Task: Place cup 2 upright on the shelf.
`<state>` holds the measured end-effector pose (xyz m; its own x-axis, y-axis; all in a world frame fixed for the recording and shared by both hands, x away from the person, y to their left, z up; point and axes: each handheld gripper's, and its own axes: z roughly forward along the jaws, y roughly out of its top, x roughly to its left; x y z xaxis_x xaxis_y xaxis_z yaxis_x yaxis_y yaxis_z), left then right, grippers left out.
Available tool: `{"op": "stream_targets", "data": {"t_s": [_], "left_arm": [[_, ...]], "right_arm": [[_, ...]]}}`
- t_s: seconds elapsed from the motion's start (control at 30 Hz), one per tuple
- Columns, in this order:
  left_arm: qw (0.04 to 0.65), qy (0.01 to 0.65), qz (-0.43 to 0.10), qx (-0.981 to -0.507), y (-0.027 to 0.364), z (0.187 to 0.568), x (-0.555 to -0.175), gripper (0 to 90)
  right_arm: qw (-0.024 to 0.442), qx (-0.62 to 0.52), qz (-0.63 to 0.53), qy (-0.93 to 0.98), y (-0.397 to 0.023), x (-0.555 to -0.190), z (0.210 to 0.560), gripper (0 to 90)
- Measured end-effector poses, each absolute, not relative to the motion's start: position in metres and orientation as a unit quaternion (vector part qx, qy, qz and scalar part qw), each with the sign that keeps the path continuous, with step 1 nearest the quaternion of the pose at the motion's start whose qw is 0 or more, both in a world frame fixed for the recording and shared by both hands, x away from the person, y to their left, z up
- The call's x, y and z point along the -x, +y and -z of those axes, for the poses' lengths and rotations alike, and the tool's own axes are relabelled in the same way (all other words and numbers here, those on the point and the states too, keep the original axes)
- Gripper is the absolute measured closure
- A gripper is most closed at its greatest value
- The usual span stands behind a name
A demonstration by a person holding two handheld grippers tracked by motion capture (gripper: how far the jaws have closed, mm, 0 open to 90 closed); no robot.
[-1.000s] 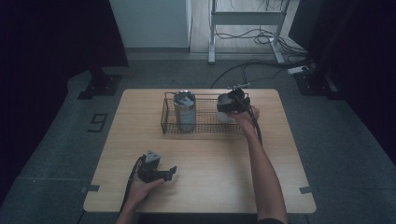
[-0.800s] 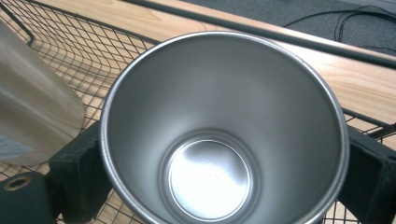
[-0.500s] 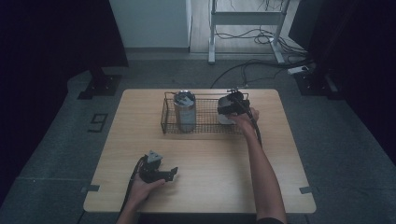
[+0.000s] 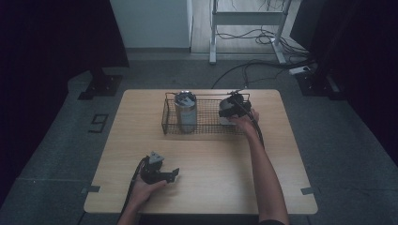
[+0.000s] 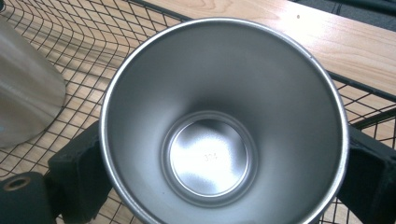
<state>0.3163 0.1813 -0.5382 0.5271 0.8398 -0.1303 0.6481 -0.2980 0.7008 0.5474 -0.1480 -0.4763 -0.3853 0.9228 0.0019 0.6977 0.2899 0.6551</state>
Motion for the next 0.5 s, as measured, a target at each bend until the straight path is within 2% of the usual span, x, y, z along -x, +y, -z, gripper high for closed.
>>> {"op": "stream_targets", "data": {"t_s": [0.1,0.23,0.5], "left_arm": [[0.364,0.467,-0.132,-0.795,0.180,0.538,-0.316,14.3],[0.364,0.466,-0.130,-0.796,0.180,0.538,-0.317,14.3],[0.364,0.467,-0.131,-0.795,0.181,0.538,-0.317,14.3]], "right_arm": [[0.198,-0.520,-0.285,0.781,-0.147,-0.547,0.477,5.5],[0.194,-0.522,-0.298,0.776,-0.146,-0.546,0.476,0.0],[0.214,-0.526,-0.344,0.748,-0.150,-0.541,0.462,0.0]]}}
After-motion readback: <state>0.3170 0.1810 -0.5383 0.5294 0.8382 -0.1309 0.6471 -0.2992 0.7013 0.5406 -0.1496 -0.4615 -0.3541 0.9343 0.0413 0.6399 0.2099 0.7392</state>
